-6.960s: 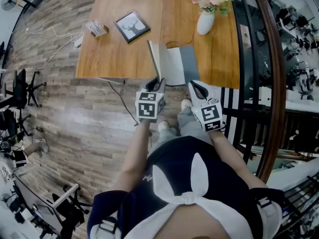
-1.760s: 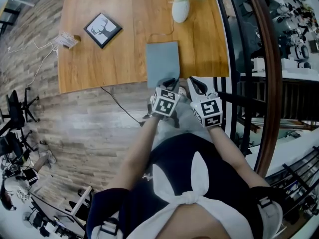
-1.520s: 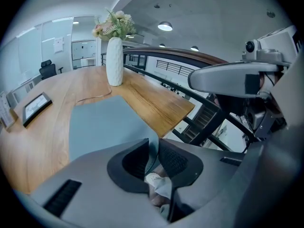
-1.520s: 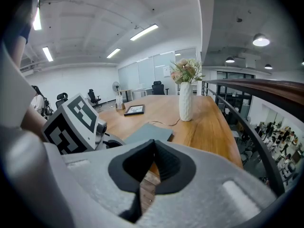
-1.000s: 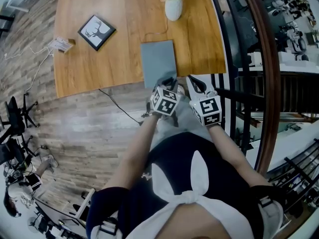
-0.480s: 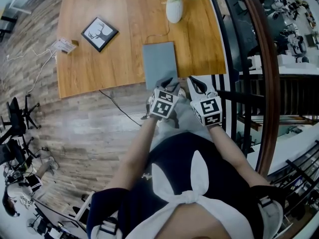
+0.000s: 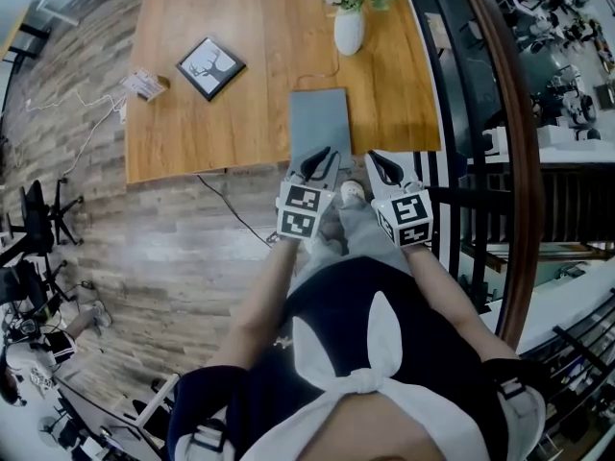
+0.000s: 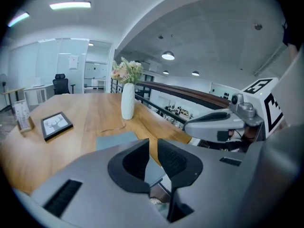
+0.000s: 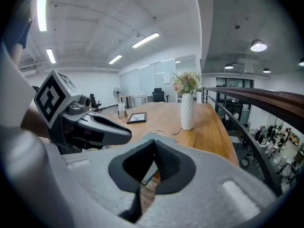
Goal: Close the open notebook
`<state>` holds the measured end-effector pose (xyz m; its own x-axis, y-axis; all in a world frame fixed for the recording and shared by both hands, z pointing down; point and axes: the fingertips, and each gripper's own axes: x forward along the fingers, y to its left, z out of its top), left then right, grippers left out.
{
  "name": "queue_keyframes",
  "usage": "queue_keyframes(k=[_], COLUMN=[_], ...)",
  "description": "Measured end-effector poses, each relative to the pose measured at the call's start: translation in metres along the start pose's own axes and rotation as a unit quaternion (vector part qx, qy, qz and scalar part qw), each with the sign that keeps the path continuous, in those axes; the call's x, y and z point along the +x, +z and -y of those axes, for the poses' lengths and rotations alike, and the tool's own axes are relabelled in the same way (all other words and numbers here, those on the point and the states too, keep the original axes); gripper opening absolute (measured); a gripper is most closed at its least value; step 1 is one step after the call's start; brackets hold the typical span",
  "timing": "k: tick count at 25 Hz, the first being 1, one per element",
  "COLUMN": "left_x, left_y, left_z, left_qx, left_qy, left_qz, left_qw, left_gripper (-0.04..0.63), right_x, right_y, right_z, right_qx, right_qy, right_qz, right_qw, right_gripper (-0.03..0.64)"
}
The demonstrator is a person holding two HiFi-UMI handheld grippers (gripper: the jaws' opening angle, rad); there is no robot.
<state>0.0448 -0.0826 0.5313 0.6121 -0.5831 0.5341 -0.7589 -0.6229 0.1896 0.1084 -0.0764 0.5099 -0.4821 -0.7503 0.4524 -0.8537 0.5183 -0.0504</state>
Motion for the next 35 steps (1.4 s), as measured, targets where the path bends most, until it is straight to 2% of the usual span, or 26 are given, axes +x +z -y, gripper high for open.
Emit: queue_keyframes(k=[4, 10, 35], left_x=[-0.024, -0.049, -0.080], left_y=[0.017, 0.027, 0.011], left_z=[-0.001, 0.000, 0.013], left_qx=[0.000, 0.002, 0.000], left_qy=[0.019, 0.027, 0.042], left_qz=[0.035, 0.061, 0.069], left_qw=[0.9992, 0.9978, 0.9967], left_gripper=[0.040, 0.025, 0.018], right_x=[-0.007, -0.014, -0.038], right_y=[0.009, 0.019, 0.014], right_z=[-0.009, -0.021, -0.044], right_qx=[-0.003, -0.010, -0.021], right_qy=[0.008, 0.016, 0.014], right_qz=[0.012, 0.027, 0.032], right_qw=[1.000, 0.999, 0.999], right_gripper=[-0.002, -0.002, -0.003])
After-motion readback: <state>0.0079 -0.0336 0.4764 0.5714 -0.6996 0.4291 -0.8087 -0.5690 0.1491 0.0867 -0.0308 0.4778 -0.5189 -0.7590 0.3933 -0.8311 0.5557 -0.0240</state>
